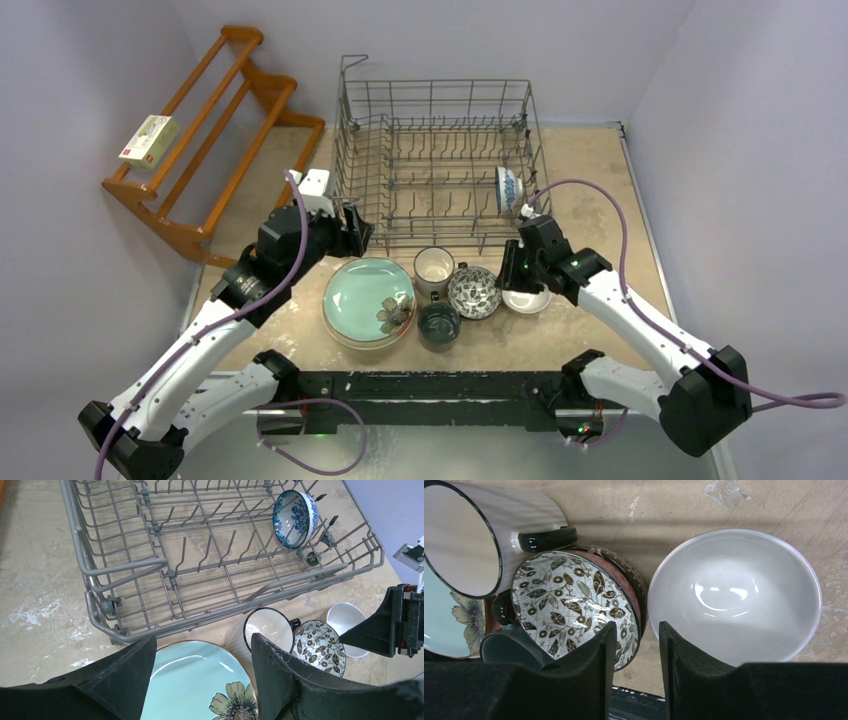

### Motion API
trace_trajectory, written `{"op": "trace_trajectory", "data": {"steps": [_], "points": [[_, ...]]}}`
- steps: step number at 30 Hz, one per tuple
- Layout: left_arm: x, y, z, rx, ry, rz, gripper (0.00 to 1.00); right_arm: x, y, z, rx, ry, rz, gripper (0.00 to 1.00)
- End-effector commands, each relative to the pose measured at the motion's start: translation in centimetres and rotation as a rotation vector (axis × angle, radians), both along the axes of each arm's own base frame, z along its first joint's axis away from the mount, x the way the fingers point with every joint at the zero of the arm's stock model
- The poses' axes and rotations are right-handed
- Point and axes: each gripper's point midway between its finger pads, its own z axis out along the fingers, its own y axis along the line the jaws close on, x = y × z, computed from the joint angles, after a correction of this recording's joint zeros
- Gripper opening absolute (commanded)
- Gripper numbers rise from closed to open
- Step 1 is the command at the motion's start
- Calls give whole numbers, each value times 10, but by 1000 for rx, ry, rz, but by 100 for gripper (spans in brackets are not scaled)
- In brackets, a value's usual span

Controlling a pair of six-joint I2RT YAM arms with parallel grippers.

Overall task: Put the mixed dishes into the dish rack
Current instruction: Pick up the bowl from the center of the board.

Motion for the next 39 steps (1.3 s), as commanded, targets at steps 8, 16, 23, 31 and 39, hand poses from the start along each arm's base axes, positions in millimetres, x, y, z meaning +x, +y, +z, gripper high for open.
{"op": "trace_trajectory", "data": {"steps": [8,16,23,31,39], "points": [[3,1,-2,22,-12,-6,67,7,4,-15,-24,1,-10,32],[3,0,-3,23,-9,-10,67,9,6,-19,-48,5,-3,27],[3,0,-2,18,-13,-12,67,9,10,-23,-55,9,8,22],[2,1,-1,18,-16,-8,67,10,10,-25,-75,9,9,3],[2,1,-1,18,-17,-8,67,10,9,-8,-82,-25,1,0]]}}
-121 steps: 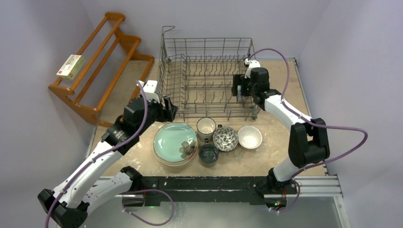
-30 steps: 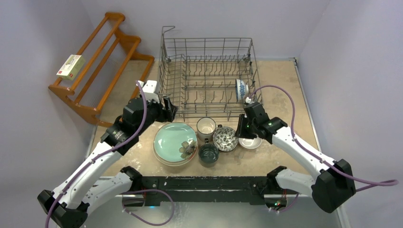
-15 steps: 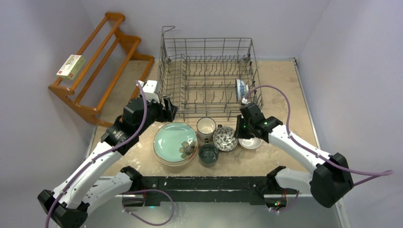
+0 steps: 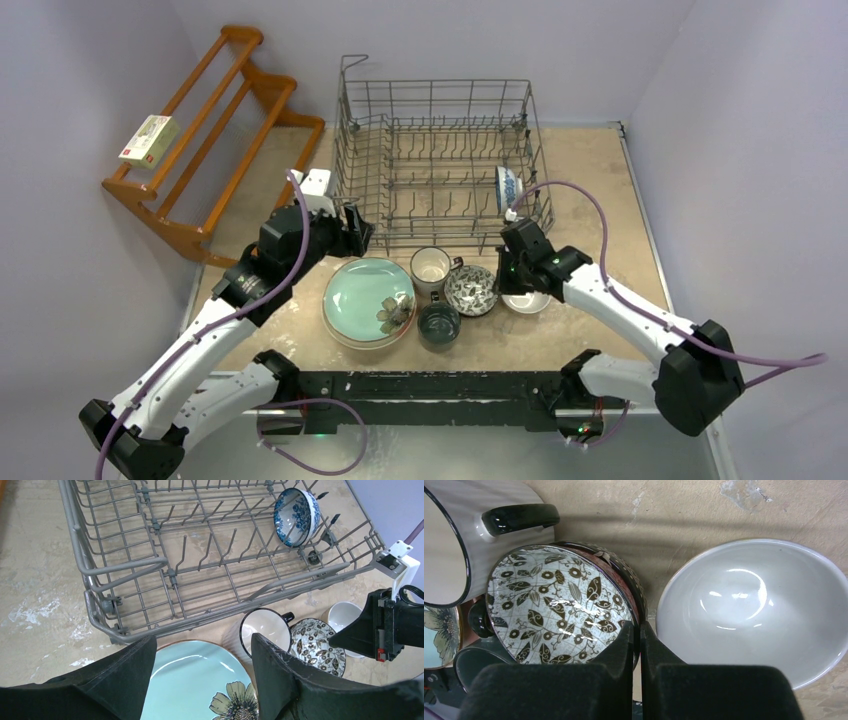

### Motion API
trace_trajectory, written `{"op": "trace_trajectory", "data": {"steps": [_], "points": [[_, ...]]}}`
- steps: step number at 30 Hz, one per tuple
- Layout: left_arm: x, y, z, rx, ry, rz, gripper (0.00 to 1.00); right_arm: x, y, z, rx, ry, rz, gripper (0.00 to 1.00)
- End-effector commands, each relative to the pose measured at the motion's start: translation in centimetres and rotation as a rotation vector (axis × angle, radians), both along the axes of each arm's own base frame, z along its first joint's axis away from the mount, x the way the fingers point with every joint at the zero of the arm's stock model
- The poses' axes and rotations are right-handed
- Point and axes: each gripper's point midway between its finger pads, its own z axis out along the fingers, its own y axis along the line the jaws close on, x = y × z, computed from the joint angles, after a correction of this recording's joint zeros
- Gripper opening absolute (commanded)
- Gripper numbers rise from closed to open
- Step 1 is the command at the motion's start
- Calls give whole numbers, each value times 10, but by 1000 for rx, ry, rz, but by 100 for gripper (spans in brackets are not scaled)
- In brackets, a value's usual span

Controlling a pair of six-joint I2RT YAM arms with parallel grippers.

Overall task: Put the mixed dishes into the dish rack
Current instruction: Pick up the bowl from the center of the board.

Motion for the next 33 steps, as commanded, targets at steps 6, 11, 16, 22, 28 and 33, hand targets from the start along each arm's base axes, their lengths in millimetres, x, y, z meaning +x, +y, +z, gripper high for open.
{"op": "trace_trajectory", "data": {"steps": [6,11,16,22,28,33], "points": [[0,1,2,11,-22,-13,67,9,-1,39,2,-98,-34,0],[1,-1,0,8,-13,-15,67,11,-6,59,-8,-143,-40,0],[-1,-9,6,-46,-15,-40,67,15,-10,82,-16,-197,-36,0],[-7,-24,28,-131,-10,-98,67,16,10,121,53,-265,49,0],[-20,-45,37,-210,53,-189,67,11,43,138,77,-299,144,0],[-26,-55,31,-218,102,-219,66,3,84,143,72,-324,229,0]]}}
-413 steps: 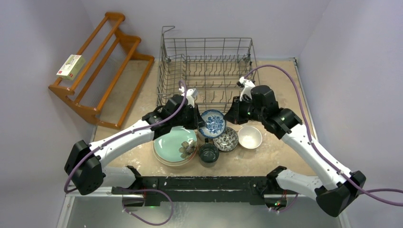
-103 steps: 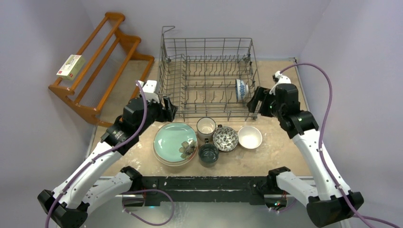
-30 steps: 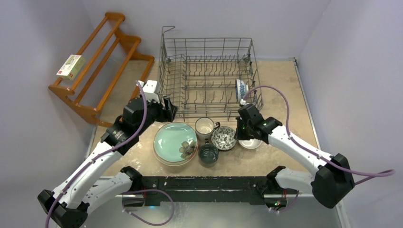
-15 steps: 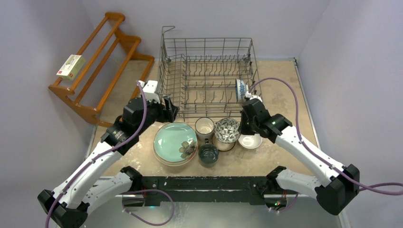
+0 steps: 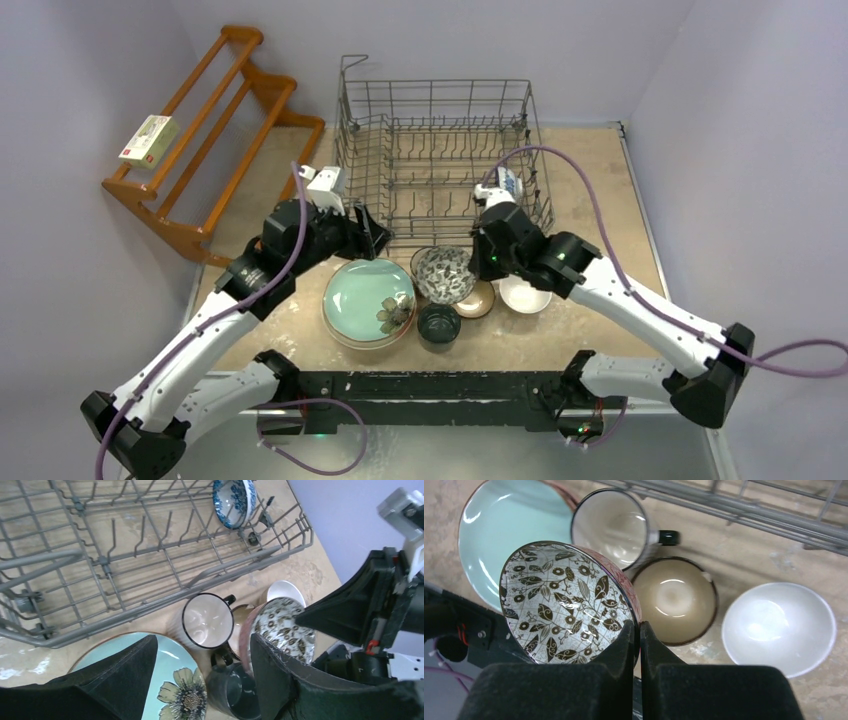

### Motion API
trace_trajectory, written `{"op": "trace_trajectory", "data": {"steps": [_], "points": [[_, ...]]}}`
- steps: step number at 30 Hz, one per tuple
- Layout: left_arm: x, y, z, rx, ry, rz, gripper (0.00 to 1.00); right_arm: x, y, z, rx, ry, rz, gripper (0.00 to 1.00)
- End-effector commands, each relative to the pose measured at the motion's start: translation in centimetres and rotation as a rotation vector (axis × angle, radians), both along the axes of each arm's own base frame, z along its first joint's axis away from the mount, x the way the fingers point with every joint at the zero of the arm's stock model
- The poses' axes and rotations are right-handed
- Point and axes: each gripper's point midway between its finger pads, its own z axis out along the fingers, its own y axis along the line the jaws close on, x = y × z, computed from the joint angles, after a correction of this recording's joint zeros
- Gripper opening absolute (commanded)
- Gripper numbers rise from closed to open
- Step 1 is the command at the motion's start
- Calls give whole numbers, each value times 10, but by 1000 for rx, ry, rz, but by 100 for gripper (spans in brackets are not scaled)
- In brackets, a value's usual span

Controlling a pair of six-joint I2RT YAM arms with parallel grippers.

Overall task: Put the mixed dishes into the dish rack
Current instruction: Pick up the bowl from the center of the board.

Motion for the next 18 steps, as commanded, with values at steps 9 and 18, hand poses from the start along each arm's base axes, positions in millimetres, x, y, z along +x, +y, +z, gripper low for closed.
{"op": "trace_trajectory", "data": {"steps": [9,18], "points": [[-29,-32,-14,82,115,-93,63,-1,83,16,12,-104,158,0],[-31,-1,-46,258,189,-3,60,1,96,17,21,-124,184,0]]}}
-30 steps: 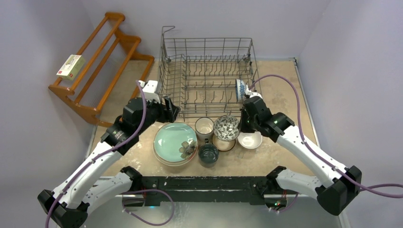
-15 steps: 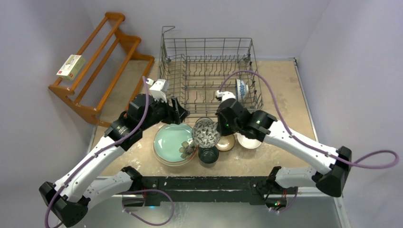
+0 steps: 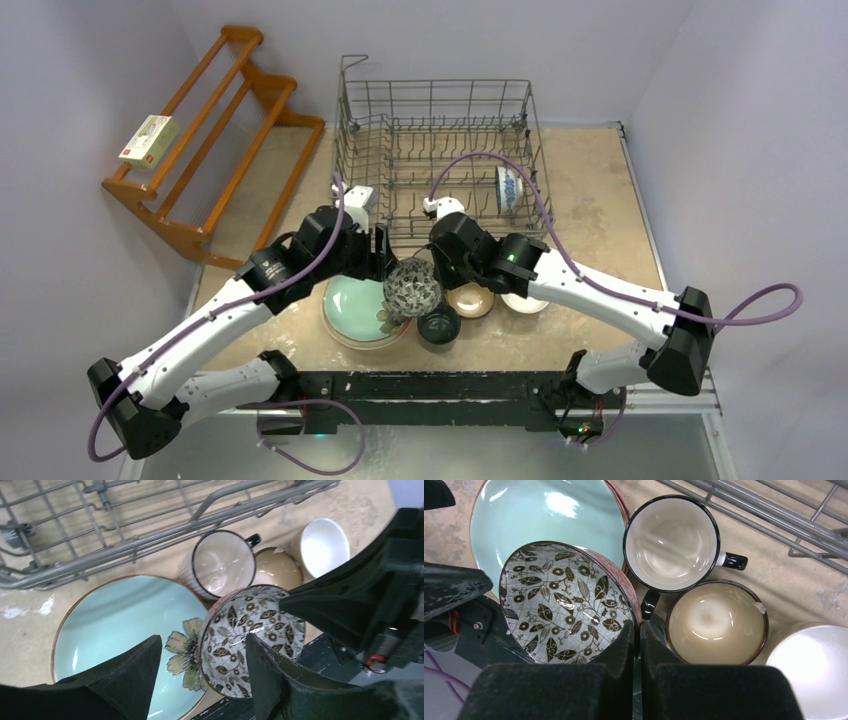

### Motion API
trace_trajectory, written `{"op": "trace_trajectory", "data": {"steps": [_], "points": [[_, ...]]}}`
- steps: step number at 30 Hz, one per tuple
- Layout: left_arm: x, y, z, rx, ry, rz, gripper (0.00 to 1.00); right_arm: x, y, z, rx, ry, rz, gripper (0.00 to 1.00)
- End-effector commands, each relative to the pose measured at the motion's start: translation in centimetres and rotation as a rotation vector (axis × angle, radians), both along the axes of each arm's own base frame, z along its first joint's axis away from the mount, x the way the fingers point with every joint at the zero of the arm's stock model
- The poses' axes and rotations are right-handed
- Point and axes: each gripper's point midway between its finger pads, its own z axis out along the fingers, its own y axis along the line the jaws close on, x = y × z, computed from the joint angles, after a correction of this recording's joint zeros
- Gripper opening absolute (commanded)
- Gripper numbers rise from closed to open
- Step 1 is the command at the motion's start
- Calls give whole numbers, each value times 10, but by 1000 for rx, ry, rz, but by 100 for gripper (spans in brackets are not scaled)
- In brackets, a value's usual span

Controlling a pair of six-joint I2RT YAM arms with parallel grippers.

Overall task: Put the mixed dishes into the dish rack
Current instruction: Pick up the bowl from the center of the board, then insert the bowl into the dish rack.

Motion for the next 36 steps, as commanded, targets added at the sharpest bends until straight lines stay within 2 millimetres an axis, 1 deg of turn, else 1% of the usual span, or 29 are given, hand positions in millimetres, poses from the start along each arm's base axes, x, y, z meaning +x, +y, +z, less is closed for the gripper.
{"op": "trace_trajectory", "data": {"steps": [1,4,8,14,18,24,29,32,36], "points": [[2,16,0,76,-2,45,60,13,20,39,113,-95,0,0],[-1,15,-7,92,25,33,58,14,21,39,115,-98,-2,0],[-7,13,-16,97,58,10,55,18,24,45,135,-115,-9,0],[-10,6,-24,83,87,-19,49,22,27,51,157,-135,-19,0],[-12,5,-32,95,109,-24,46,23,29,56,172,-145,-21,0],[-9,5,-35,103,111,-17,41,24,27,65,194,-166,-30,0],[-9,-1,-40,94,124,-29,33,24,28,72,227,-178,-35,0],[-9,-4,-41,87,130,-35,27,23,28,73,239,-176,-36,0],[-8,-5,-40,81,126,-37,12,23,29,73,250,-175,-40,0]]}}
